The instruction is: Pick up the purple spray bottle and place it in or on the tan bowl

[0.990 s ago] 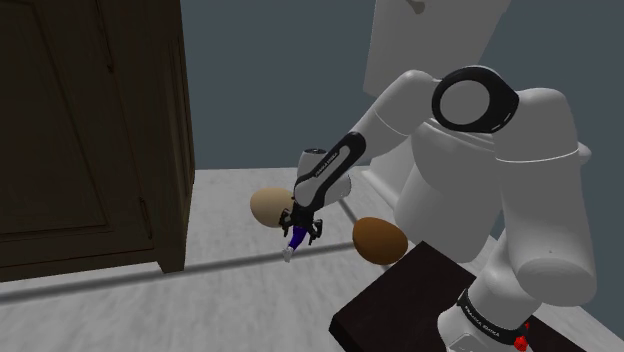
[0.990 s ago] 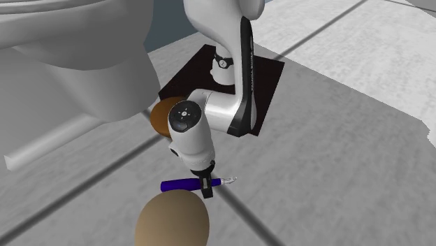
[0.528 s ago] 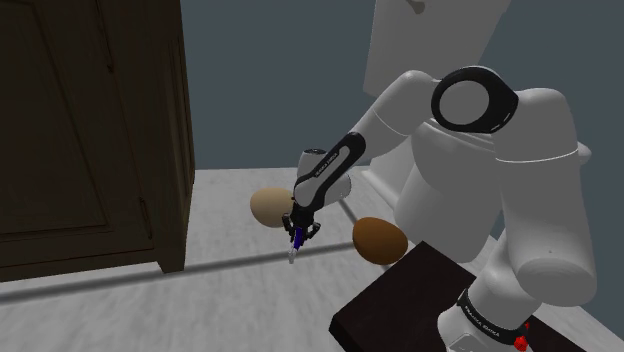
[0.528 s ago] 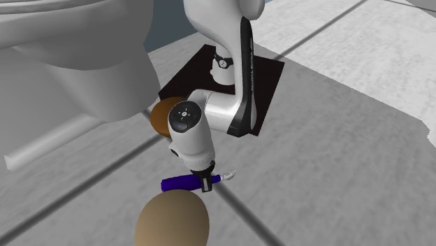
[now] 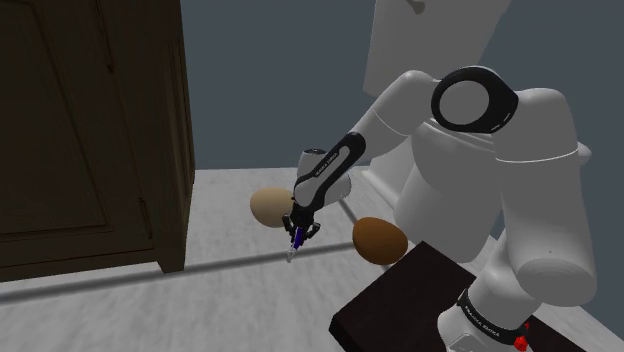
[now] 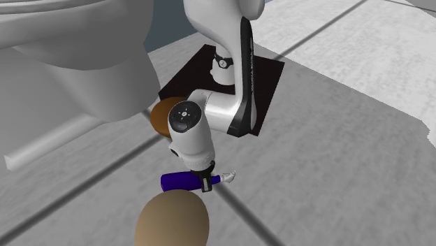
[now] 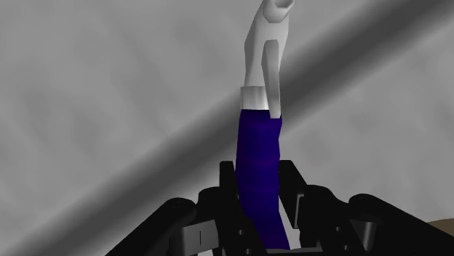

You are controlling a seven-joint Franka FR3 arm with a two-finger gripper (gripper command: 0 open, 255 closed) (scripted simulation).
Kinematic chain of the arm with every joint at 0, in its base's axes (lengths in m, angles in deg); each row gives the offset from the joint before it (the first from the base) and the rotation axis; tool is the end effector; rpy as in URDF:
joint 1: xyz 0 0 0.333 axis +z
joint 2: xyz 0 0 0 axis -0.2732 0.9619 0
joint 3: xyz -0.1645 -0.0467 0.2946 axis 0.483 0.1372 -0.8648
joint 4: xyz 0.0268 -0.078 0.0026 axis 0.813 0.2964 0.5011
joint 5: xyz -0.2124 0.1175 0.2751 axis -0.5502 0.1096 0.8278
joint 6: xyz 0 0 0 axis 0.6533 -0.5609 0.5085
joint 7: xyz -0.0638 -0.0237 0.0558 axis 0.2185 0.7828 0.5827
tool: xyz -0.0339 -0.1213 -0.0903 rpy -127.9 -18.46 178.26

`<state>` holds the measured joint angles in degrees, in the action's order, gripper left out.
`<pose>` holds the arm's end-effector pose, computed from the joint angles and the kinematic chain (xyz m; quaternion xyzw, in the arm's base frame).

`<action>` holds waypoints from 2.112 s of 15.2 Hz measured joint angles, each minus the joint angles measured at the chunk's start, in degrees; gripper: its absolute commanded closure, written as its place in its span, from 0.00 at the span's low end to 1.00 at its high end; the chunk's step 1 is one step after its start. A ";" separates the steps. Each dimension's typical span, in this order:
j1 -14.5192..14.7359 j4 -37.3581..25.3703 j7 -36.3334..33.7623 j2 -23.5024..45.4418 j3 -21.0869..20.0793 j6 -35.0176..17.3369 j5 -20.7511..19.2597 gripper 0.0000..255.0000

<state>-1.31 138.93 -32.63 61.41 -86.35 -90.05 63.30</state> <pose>0.5369 0.1369 0.1329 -0.8782 0.4760 0.0398 0.0243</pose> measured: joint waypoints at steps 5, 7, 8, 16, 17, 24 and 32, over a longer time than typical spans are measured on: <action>0.36 0.68 -0.62 -2.91 0.39 2.22 -0.45 1.00; 0.39 0.96 -0.75 -4.22 0.58 3.25 -0.66 1.00; 0.45 1.14 -0.89 -5.00 0.68 3.84 -0.79 1.00; 0.87 1.65 -2.03 -10.53 1.35 8.82 -1.85 1.00; 0.94 1.81 -2.17 -11.13 1.40 9.26 -1.96 1.00; 1.17 1.41 -3.18 -15.52 1.84 14.01 -2.92 1.00; 1.27 0.77 -4.09 -20.01 2.16 19.10 -3.83 1.00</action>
<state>-0.04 139.69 -36.72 41.40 -84.19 -70.95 59.47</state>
